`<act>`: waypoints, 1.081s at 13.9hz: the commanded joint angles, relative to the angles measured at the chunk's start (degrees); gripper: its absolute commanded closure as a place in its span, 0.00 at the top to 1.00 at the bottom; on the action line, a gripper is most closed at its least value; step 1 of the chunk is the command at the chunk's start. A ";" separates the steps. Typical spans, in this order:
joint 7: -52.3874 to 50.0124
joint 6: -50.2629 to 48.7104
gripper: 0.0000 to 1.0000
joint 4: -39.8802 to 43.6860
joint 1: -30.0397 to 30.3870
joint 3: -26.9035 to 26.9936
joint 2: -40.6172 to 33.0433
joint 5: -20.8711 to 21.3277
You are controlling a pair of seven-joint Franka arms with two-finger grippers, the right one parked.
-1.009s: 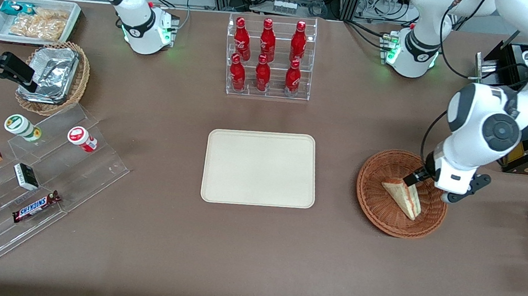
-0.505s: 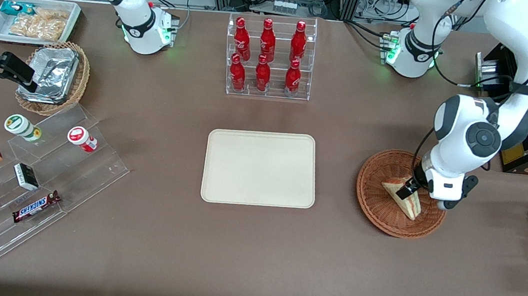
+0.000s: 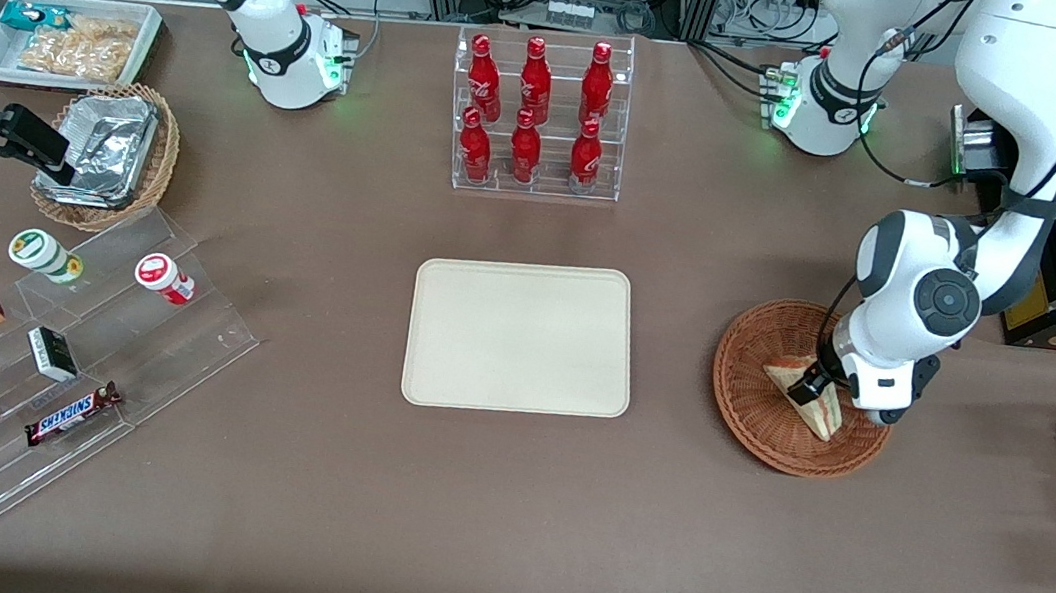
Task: Place sandwich from basket to tray
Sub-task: 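Lower the open left gripper around the sandwich and close it, then lift the sandwich and carry it with the left gripper toward the tray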
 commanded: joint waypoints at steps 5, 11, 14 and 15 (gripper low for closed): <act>-2.12 -6.15 0.04 3.61 -0.32 -0.08 -0.28 0.36; 19.46 -30.27 0.05 17.43 -3.21 -1.40 -0.10 0.63; 29.35 -29.65 0.05 19.09 -5.84 -2.89 2.00 -0.68; 29.27 -29.65 0.05 20.14 -7.07 -3.76 2.88 -1.65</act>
